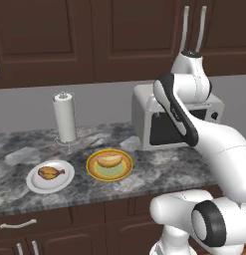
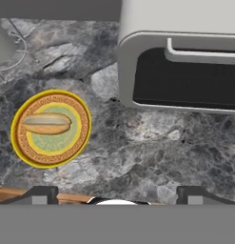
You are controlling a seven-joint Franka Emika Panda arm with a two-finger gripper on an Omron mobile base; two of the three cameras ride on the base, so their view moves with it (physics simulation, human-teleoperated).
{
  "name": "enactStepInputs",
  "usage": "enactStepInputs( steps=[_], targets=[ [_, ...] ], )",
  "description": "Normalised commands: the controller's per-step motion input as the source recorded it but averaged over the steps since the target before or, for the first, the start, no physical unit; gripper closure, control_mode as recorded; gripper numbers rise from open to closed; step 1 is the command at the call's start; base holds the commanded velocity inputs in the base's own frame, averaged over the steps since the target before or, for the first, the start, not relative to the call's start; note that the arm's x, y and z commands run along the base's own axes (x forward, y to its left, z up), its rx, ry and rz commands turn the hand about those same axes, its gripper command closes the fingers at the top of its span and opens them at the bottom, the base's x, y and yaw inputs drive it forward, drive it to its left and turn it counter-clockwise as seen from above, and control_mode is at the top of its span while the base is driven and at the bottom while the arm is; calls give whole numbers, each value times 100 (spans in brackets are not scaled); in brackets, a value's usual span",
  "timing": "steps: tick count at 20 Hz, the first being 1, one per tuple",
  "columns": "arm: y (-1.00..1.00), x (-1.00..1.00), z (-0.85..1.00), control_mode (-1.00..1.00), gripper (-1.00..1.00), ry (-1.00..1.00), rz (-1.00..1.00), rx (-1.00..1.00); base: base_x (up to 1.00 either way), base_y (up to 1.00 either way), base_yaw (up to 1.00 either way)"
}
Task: Open the toaster oven door. Place the hotdog bun on the top rack in the toaster oven and place the chicken drumstick on the bottom rack.
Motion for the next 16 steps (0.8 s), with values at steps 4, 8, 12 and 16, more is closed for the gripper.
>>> enactStepInputs(
  steps=[4, 8, 12, 16],
  targets=[
    [0, 0, 0, 100, -100, 0, 0, 0, -1, 66, 0],
    [0, 0, 0, 100, -100, 0, 0, 0, 3, 51, -1],
    [0, 0, 0, 100, -100, 0, 0, 0, 1, 14, -2],
    [0, 0, 0, 100, -100, 0, 0, 0, 0, 0, 0]
  ],
)
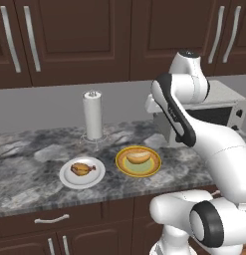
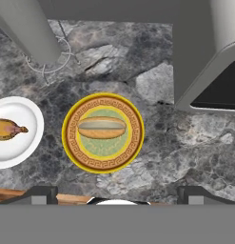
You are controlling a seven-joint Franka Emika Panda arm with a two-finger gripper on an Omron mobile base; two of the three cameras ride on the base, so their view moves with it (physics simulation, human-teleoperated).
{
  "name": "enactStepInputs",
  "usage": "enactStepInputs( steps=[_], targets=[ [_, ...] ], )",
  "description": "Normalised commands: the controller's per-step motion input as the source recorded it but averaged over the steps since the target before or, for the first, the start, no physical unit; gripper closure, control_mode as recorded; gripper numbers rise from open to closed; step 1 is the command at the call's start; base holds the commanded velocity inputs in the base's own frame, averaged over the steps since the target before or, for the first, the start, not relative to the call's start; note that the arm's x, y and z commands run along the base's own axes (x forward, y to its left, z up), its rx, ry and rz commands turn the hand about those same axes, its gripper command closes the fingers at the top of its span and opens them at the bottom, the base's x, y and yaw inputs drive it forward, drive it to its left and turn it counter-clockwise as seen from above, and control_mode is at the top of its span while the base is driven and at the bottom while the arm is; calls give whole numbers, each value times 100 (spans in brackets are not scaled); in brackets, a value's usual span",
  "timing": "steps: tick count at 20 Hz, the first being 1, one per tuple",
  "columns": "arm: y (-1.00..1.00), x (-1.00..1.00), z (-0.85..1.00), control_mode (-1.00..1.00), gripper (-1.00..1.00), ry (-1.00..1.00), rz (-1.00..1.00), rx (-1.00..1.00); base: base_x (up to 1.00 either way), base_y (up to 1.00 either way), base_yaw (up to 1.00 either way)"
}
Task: Open the toaster oven door. Place the hotdog bun on the top rack in the toaster oven and place the chicken drumstick on the bottom rack.
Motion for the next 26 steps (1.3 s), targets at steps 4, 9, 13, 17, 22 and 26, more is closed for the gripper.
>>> enactStepInputs(
  steps=[4, 9, 13, 17, 22, 26],
  targets=[
    [0, 0, 0, 100, -100, 0, 0, 0, 0, 0, 0],
    [0, 0, 0, 100, -100, 0, 0, 0, 0, 0, 0],
    [0, 0, 0, -100, -100, 0, 0, 0, 0, 0, 0],
    [0, 0, 0, -100, -100, 0, 0, 0, 0, 0, 0],
    [0, 0, 0, -100, -100, 0, 0, 0, 0, 0, 0],
    [0, 0, 0, -100, -100, 0, 0, 0, 0, 0, 0]
  ],
)
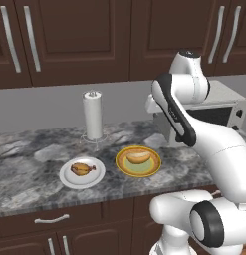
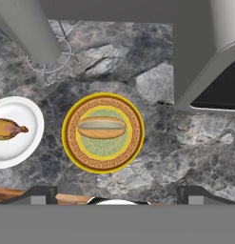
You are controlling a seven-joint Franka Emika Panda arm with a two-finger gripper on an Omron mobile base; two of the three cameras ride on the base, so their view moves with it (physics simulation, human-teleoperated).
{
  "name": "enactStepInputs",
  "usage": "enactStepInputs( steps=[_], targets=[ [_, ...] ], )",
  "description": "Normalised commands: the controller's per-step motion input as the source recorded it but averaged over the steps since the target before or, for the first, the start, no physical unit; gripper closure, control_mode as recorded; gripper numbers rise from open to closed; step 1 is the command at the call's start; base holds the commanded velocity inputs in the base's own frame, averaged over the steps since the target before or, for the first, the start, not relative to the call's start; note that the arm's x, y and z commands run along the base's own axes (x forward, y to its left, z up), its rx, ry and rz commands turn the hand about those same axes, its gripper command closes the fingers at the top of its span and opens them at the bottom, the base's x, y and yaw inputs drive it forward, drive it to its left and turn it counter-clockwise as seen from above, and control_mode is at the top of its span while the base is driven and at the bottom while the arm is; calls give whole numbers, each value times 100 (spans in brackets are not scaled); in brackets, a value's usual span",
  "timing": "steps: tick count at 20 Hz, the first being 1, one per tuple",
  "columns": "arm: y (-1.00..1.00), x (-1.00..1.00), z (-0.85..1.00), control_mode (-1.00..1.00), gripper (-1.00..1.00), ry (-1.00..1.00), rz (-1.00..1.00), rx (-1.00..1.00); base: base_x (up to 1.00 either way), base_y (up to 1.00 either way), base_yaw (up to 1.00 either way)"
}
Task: Open the toaster oven door. Place the hotdog bun on the top rack in the toaster oven and place the chicken drumstick on the bottom rack.
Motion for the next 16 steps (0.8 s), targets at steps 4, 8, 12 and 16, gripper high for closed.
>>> enactStepInputs(
  steps=[4, 8, 12, 16],
  targets=[
    [-2, -12, 0, -100, -100, 0, 0, 1, 0, 0, 0],
    [-18, -15, -1, -100, -100, -5, -2, 1, 0, 0, 0],
    [-26, -26, -8, -100, -100, -17, -21, 0, 0, 0, 0],
    [-28, -23, -10, -100, -100, -16, -43, 0, 0, 0, 0]
  ],
)
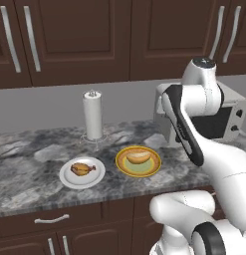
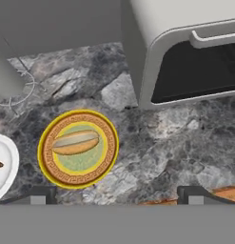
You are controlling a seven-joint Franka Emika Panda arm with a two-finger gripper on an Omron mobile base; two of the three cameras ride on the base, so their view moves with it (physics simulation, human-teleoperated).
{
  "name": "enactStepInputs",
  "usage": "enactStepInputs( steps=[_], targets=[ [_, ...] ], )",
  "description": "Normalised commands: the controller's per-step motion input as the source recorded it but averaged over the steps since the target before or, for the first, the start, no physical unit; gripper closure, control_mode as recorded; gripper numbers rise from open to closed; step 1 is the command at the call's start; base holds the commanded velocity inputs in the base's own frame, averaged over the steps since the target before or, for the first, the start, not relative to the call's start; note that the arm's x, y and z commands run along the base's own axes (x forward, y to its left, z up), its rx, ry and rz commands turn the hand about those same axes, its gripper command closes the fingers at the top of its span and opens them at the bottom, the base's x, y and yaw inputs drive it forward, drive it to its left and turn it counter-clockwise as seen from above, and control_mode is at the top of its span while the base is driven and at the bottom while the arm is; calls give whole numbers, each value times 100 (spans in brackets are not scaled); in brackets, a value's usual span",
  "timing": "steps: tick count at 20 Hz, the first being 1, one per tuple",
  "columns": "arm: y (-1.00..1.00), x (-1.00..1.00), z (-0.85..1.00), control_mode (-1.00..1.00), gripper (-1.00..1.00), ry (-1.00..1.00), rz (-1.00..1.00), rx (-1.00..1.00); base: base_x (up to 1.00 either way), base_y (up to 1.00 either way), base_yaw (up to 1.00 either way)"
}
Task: Open the toaster oven door. Place the hotdog bun on the top rack in the toaster oven and place the chicken drumstick on the bottom rack.
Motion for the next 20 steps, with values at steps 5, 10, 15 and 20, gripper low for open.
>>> enactStepInputs(
  steps=[5, 10, 15, 20],
  targets=[
    [-29, -17, -4, -100, -100, -4, -49, 1, 0, 0, 0],
    [-26, -12, 0, -100, -100, -1, -44, 12, 0, 0, 0],
    [-23, -12, 0, -100, -100, -1, -37, 6, 0, 0, 0],
    [-33, -5, -4, -100, -100, 0, -21, -2, 0, 0, 0]
  ],
)
